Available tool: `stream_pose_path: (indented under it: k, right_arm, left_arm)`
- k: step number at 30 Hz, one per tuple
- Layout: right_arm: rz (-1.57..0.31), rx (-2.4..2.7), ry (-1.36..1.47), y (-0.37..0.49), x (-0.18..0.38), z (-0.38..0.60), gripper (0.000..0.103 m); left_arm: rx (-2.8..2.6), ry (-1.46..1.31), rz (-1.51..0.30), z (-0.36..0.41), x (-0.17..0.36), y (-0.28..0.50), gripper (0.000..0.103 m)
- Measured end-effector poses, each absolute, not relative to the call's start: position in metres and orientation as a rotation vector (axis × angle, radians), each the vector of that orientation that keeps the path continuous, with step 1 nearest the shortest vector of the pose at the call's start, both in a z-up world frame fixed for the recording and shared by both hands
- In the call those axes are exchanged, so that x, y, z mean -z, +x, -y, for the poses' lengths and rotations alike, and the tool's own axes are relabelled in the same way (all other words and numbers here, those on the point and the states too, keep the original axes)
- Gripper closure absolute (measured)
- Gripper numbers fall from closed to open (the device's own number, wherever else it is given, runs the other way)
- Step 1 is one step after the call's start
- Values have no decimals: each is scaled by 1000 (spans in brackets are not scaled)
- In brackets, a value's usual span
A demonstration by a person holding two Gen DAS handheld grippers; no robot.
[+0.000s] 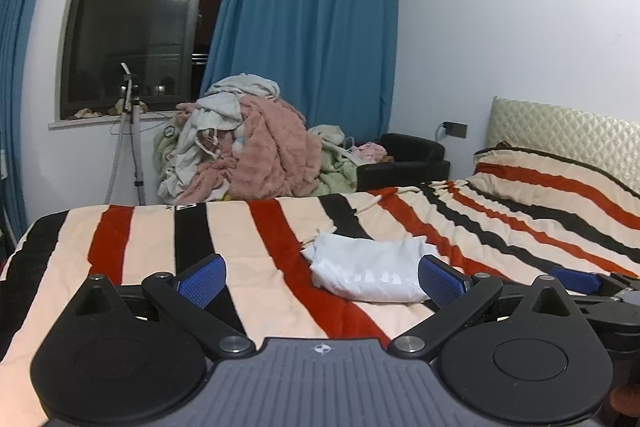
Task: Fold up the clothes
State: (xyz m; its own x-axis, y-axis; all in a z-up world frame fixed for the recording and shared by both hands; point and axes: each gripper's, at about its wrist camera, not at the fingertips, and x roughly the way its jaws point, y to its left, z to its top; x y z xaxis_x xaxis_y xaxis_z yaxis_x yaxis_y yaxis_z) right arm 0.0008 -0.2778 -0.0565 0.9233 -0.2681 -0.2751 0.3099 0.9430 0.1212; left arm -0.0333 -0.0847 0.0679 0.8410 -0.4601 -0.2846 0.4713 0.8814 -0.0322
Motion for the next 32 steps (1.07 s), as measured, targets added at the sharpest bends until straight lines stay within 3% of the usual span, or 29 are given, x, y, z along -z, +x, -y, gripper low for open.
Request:
stream_pose_path:
  k: [32]
  right_arm:
    - [-261, 347, 141, -4, 69, 275, 13]
  left_arm:
    - [455, 30, -323, 88, -45, -25, 0]
